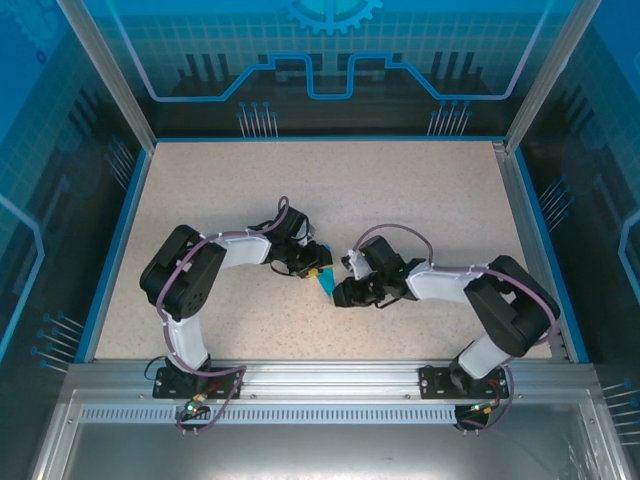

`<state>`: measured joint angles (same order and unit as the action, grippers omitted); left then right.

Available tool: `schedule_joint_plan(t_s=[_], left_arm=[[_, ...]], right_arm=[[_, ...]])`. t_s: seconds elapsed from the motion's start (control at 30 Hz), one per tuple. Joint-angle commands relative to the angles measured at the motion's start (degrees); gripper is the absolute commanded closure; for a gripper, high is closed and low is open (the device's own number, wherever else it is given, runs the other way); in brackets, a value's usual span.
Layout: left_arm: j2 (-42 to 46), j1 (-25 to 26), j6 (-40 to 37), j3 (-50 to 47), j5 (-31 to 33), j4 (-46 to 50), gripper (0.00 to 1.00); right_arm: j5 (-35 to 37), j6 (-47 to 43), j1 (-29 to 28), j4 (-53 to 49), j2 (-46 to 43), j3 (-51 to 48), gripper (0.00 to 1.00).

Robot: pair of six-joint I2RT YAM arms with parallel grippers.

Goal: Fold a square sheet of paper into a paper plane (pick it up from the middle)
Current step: Fold the wing for the fifth time at the center of the table.

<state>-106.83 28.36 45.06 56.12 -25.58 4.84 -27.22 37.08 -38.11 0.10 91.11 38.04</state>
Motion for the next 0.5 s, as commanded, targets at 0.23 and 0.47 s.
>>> schedule_joint_plan(t_s=[0.23,0.47], left_arm=[[-1.47,-0.23,0.35,-0.65,3.62,4.65,0.6],[-1.54,-0.15,0.22,-0.31,3.61,5.0,0.6]], right_arm=[[2.77,1.47,1.54,-4.13,-1.05,2.37,0.67],[0.45,1.92,2.38,-1.95,1.81,3.26,0.7]])
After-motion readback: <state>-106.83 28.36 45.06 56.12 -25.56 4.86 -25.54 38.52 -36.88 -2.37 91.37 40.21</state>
